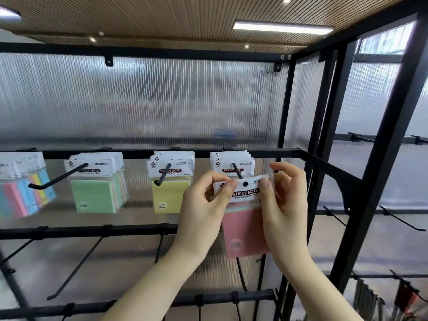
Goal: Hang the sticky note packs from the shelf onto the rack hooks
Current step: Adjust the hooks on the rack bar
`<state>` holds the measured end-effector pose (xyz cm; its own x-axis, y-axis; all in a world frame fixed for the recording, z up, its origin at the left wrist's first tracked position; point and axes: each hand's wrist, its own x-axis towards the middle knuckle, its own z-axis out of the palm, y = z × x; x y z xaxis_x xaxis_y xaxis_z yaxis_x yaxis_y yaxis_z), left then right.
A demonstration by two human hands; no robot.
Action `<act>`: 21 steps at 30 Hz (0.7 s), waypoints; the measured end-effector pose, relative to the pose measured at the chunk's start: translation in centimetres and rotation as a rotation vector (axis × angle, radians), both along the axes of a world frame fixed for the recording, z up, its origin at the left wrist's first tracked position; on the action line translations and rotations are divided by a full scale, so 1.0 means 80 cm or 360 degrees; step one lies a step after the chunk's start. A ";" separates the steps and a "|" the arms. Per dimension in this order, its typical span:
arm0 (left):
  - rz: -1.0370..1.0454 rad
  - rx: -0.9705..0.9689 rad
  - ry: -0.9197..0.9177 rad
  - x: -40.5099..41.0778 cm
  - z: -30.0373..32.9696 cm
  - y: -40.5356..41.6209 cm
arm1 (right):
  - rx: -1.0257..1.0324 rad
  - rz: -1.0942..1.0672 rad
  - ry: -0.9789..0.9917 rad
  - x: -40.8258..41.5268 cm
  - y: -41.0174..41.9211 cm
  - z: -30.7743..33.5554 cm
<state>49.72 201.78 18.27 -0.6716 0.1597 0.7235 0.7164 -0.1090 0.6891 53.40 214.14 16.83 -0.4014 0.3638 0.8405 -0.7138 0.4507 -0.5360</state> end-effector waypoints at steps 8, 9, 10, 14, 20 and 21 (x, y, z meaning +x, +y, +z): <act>0.0252 -0.0038 -0.0129 -0.021 -0.015 0.019 | -0.0001 -0.0103 -0.0327 -0.028 0.015 -0.007; 0.0291 -0.0007 -0.0177 -0.023 -0.017 0.022 | -0.0006 -0.0099 -0.0381 -0.032 0.017 -0.008; 0.0335 0.0047 -0.0225 -0.025 -0.018 0.025 | -0.0016 -0.0097 -0.0433 -0.036 0.020 -0.010; 0.0587 0.0349 -0.0268 -0.034 -0.017 0.034 | -0.0121 -0.0099 -0.0625 -0.049 0.032 -0.017; 0.0662 0.0263 -0.0133 -0.051 -0.028 0.042 | -0.0237 -0.0093 -0.0813 -0.068 0.045 -0.023; 0.0689 0.0246 -0.0085 -0.053 -0.031 0.042 | -0.0242 -0.0108 -0.0838 -0.072 0.046 -0.023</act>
<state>45.46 205.17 15.81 -0.6897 -0.2507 0.6793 0.6825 0.0884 0.7255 47.67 217.82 14.96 -0.7246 0.5053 0.4687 -0.3038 0.3763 -0.8753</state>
